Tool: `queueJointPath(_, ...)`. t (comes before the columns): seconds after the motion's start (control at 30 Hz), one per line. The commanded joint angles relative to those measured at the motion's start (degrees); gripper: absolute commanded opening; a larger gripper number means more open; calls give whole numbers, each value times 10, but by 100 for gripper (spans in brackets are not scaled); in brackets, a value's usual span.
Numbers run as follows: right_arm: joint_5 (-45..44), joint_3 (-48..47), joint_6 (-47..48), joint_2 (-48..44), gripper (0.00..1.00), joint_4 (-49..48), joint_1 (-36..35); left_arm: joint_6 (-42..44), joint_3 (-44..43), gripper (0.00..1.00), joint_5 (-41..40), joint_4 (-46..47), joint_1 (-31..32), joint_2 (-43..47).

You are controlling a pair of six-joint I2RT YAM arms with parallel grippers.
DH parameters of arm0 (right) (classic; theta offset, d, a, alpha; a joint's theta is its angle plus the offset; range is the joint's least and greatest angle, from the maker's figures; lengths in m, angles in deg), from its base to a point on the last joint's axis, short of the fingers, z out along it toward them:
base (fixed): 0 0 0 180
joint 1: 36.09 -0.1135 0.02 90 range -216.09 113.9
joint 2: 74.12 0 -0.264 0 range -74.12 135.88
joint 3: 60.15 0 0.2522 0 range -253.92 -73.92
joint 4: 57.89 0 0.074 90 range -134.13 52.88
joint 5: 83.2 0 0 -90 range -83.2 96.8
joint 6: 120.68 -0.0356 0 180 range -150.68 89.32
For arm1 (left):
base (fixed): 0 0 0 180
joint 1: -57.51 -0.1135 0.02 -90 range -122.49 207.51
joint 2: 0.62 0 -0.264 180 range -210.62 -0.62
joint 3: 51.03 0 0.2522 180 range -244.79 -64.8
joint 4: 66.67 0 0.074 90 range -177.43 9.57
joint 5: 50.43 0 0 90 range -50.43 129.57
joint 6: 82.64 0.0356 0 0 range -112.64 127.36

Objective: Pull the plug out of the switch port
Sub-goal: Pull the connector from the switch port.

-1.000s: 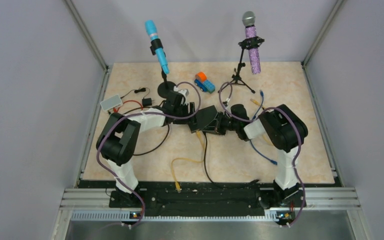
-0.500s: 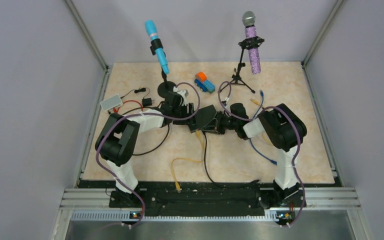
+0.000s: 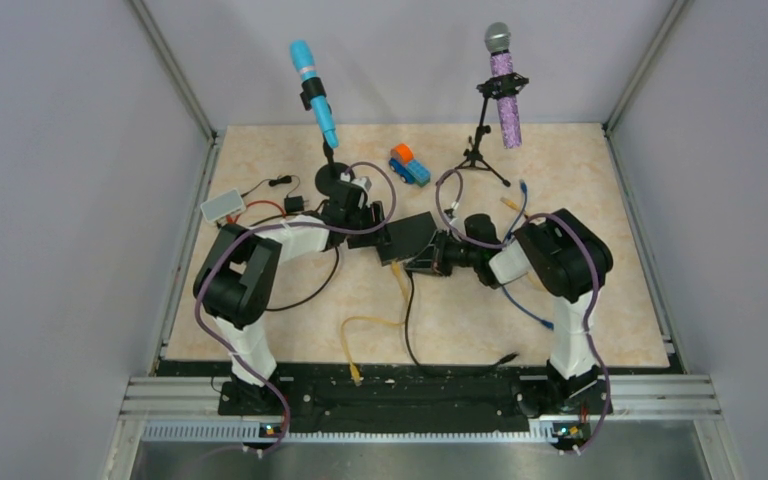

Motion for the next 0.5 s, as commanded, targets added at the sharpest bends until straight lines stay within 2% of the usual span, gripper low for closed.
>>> queueJointPath(0.0,67,29,-30,36,0,-15,-7,1,12,60,-14,-47,-1,-51)
queueJointPath(0.13,12,23,13,23,0,89,-7,3,12,60,-11,-50,-5,-51)
queueJointPath(0.37,-81,46,55,-65,0,161,-3,15,12,61,-10,-50,-6,-41)
queueJointPath(0.47,-114,63,68,-124,0,168,1,23,13,66,-8,-47,-5,-32)
